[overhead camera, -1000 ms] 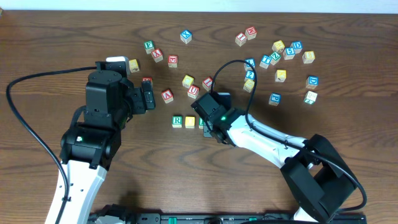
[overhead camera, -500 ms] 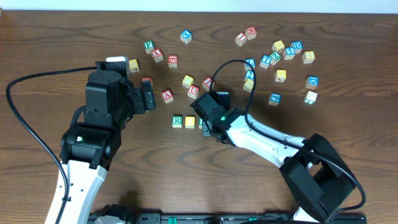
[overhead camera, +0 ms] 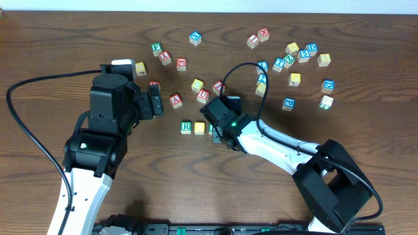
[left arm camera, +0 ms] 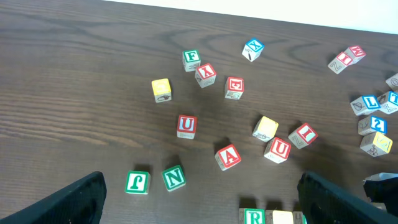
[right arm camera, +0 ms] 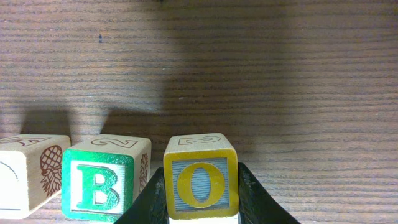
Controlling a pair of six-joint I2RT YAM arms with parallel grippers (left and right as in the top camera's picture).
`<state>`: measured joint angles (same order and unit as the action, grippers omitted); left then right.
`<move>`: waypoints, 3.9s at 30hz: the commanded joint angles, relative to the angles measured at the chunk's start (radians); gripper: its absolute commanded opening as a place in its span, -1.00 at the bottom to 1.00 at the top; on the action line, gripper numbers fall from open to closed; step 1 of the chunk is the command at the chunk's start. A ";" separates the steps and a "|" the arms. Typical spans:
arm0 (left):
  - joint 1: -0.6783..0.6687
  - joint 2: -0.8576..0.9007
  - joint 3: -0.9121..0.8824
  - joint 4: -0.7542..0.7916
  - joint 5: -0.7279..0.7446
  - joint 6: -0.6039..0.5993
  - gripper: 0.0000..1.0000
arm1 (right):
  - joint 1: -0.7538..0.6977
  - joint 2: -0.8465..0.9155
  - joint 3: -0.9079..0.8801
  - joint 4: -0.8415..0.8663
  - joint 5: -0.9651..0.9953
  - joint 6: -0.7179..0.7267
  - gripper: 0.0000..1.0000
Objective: Spell out ROBOT
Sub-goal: 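Lower the yellow O block onto the table right of the B block, then open the right gripper to release the O block, then raise the right gripper and pull it back toward the right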
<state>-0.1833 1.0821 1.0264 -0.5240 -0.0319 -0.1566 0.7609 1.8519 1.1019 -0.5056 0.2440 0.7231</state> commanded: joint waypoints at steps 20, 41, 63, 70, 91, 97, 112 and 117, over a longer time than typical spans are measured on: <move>0.003 -0.005 0.003 0.001 -0.005 0.003 0.93 | 0.013 0.027 -0.006 0.005 -0.015 -0.006 -0.27; 0.003 -0.005 0.003 0.001 -0.005 0.003 0.93 | 0.012 0.014 -0.004 -0.010 -0.018 -0.006 -0.24; 0.003 -0.005 0.003 0.001 -0.005 0.003 0.93 | 0.010 -0.319 0.006 -0.066 0.152 -0.118 0.06; 0.003 -0.005 0.003 0.001 -0.005 0.003 0.93 | -0.206 -0.275 0.211 -0.063 0.217 -0.066 0.31; 0.003 -0.005 0.003 0.001 -0.005 0.003 0.93 | -0.546 0.344 0.834 -0.421 0.053 0.143 0.49; 0.003 -0.005 0.003 0.001 -0.005 0.003 0.93 | -0.543 0.357 0.834 -0.432 -0.005 0.132 0.51; 0.003 -0.005 0.003 0.001 -0.005 0.003 0.93 | -0.579 0.409 0.834 -0.362 -0.033 0.049 0.50; 0.003 -0.005 0.003 0.001 -0.005 0.003 0.93 | -0.579 0.410 0.834 -0.335 -0.007 0.045 0.49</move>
<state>-0.1833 1.0824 1.0264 -0.5240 -0.0319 -0.1566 0.1833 2.2471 1.9160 -0.8478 0.2028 0.7830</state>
